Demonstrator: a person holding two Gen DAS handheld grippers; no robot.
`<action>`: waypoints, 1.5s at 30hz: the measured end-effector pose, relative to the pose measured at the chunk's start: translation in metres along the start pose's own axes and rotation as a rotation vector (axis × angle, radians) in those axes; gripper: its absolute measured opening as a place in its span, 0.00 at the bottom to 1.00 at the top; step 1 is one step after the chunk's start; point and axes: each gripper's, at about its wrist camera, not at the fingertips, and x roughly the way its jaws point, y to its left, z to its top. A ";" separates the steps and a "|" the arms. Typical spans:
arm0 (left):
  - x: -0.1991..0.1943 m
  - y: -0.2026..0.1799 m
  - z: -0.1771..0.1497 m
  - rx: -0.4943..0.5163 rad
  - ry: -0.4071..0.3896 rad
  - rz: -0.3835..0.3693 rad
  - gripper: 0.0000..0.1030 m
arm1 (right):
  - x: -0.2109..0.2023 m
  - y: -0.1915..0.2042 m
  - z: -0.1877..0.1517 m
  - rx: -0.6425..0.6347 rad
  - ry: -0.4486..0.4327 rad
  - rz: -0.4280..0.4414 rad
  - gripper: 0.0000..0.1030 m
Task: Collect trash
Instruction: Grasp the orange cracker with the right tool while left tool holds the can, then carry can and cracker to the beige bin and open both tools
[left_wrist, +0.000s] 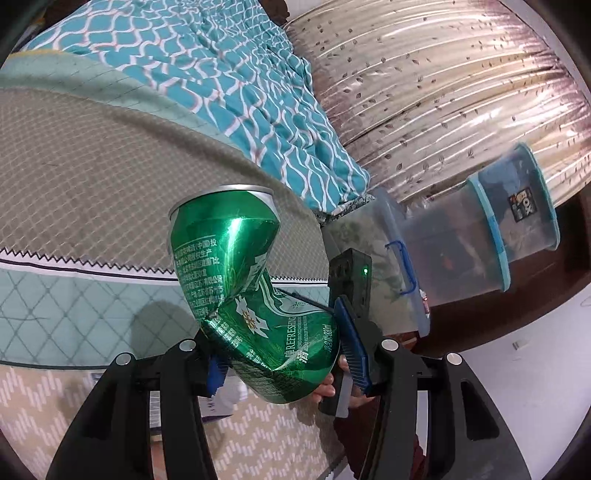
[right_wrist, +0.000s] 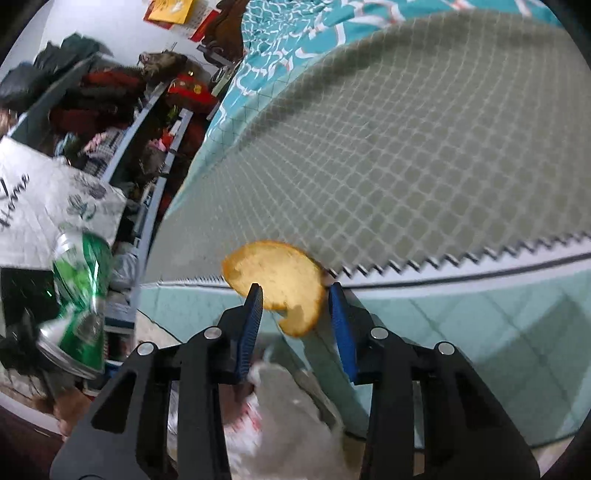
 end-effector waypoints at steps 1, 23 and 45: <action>-0.001 0.003 0.000 -0.004 0.000 -0.006 0.48 | 0.004 0.003 0.003 0.002 0.002 -0.004 0.38; 0.139 -0.109 -0.037 0.147 0.233 -0.106 0.48 | -0.235 -0.069 -0.087 0.008 -0.444 -0.376 0.07; 0.339 -0.232 -0.141 0.348 0.545 -0.121 0.84 | -0.404 -0.184 -0.232 0.266 -0.829 -0.520 0.79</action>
